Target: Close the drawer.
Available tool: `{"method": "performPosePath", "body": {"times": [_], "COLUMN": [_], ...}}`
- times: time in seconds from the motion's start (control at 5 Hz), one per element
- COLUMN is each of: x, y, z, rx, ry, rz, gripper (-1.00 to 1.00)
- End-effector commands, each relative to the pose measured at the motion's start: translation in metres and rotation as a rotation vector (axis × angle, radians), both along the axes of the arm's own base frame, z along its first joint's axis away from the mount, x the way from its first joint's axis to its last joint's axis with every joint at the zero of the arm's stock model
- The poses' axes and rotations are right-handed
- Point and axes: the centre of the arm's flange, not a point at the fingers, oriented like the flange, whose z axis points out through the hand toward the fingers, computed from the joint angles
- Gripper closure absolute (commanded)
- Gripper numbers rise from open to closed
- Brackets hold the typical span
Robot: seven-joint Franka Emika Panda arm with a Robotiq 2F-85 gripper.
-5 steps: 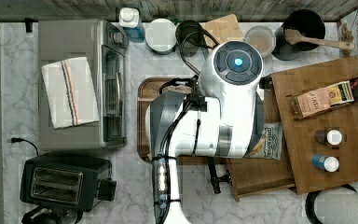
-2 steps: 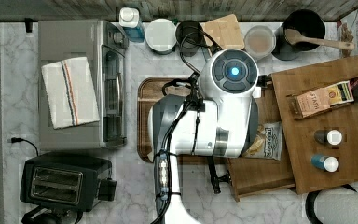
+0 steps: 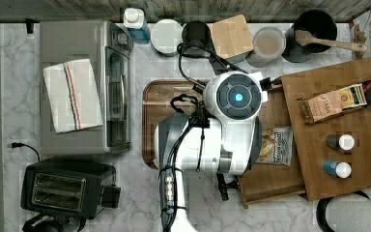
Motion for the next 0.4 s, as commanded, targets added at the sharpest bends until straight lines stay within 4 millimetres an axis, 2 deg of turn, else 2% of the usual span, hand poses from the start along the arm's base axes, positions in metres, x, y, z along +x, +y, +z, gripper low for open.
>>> {"method": "performPosePath", "body": {"times": [0.2, 0.4], "x": [-0.045, -0.062], "y": [0.070, 0.074], "z": [-0.001, -0.013], "rx": [0.057, 0.010], "ry": [-0.027, -0.031], "rz": [0.399, 0.497], "gripper": [1.00, 1.00]}}
